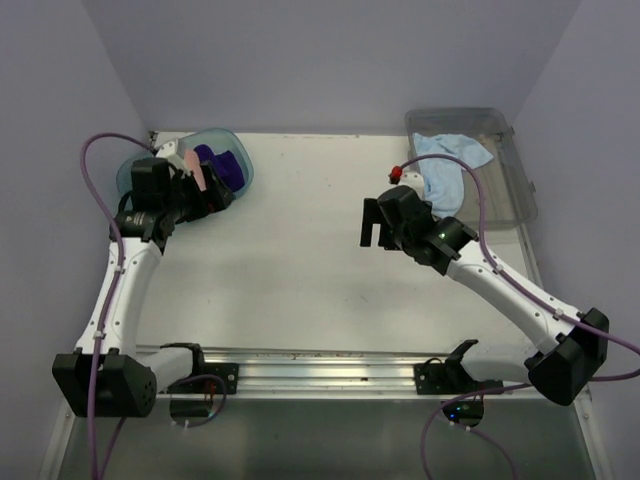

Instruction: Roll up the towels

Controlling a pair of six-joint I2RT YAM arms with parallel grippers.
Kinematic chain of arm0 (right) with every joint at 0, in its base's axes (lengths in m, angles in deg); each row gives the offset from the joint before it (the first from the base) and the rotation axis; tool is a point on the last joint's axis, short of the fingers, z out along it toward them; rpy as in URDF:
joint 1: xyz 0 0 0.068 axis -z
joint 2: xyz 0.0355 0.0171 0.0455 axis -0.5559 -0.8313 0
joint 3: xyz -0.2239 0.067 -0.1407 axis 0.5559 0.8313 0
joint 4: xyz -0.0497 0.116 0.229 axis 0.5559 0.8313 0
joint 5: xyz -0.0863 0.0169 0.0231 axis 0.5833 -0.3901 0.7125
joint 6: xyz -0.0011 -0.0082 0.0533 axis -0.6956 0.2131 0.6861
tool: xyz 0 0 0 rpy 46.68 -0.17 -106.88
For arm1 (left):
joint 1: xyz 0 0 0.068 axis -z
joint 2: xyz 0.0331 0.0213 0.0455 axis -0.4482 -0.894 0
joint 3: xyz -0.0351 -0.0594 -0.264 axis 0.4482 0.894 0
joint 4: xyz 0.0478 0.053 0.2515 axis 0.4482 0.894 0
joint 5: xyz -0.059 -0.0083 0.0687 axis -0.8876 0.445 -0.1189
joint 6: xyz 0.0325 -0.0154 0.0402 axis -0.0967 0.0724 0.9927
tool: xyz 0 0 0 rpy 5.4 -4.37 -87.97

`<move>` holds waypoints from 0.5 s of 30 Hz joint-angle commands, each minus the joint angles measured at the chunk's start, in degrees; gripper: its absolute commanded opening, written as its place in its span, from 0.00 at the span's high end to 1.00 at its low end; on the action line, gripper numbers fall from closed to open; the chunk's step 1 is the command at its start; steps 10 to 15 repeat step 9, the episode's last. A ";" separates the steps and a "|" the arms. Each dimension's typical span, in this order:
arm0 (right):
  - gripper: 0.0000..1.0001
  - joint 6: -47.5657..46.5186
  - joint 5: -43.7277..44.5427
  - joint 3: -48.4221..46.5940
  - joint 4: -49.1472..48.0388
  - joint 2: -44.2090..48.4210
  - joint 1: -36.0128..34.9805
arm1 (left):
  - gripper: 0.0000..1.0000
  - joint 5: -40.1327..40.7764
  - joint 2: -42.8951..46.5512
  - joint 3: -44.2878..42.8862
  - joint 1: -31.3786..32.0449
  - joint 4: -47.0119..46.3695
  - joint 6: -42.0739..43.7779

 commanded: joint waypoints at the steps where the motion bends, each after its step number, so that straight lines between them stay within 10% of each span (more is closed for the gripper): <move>1: 0.02 0.22 3.63 0.22 0.90 3.47 -0.07 | 0.00 1.41 5.33 7.68 3.27 -3.43 -2.60; 15: 0.01 1.90 3.98 4.18 0.47 7.25 0.02 | 0.00 1.67 10.88 16.05 6.71 -1.68 -4.53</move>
